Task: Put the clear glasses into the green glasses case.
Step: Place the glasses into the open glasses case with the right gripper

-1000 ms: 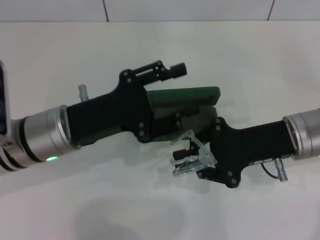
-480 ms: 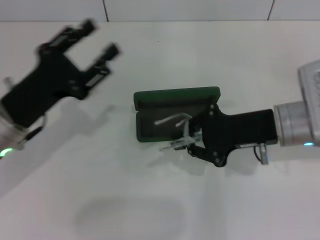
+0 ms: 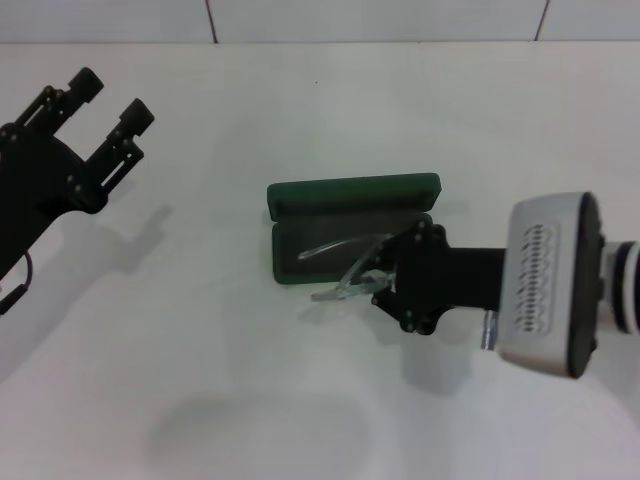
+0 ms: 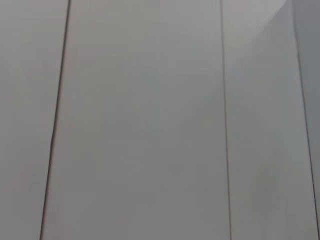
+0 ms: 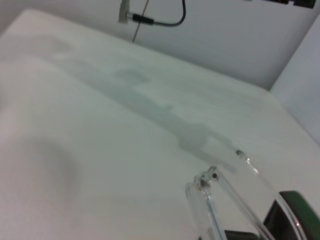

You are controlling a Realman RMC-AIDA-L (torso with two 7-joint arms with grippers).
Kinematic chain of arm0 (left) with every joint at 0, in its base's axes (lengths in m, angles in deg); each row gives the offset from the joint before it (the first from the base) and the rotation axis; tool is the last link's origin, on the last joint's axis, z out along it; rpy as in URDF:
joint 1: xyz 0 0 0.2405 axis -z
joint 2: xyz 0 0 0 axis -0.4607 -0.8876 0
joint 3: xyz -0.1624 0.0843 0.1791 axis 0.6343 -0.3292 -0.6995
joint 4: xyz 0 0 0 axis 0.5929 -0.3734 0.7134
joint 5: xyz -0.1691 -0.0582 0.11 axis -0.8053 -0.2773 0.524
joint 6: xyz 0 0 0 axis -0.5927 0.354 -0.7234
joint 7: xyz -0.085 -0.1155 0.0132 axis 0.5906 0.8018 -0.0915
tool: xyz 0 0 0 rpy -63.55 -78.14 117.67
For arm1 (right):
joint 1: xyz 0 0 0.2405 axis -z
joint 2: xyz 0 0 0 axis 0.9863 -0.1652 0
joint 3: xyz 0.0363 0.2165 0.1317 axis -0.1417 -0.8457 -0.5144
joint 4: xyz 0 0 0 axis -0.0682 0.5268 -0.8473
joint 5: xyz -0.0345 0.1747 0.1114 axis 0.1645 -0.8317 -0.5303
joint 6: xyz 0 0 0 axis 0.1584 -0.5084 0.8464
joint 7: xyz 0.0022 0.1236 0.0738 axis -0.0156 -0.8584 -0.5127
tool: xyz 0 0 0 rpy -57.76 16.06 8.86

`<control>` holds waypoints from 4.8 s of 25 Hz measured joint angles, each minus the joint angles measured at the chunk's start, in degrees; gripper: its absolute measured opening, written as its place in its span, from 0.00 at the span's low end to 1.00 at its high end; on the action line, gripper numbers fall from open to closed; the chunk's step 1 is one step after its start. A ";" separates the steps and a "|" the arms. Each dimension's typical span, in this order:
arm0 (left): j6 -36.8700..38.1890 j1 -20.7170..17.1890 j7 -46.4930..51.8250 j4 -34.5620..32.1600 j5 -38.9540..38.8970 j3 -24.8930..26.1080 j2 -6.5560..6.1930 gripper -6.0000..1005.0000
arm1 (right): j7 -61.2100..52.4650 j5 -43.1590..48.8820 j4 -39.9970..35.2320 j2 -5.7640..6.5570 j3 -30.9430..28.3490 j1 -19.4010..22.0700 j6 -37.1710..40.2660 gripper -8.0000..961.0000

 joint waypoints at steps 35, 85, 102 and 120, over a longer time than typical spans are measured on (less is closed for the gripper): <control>-4.55 3.51 3.16 -0.18 6.84 -0.27 -0.06 0.66 | 0.86 -4.98 3.35 -0.26 32.88 1.03 -57.32 0.12; -4.54 4.85 2.63 -0.42 8.26 0.00 0.46 0.66 | 20.02 -30.12 1.22 -0.07 35.42 -3.17 -63.68 0.49; -4.54 5.07 2.86 -0.59 8.26 0.00 0.33 0.66 | 57.82 -63.40 -8.62 0.28 32.80 -3.25 -68.59 0.64; -4.54 5.24 2.74 -0.59 8.27 -0.01 0.17 0.66 | 64.52 -68.96 -9.87 0.37 31.98 -3.23 -71.77 0.67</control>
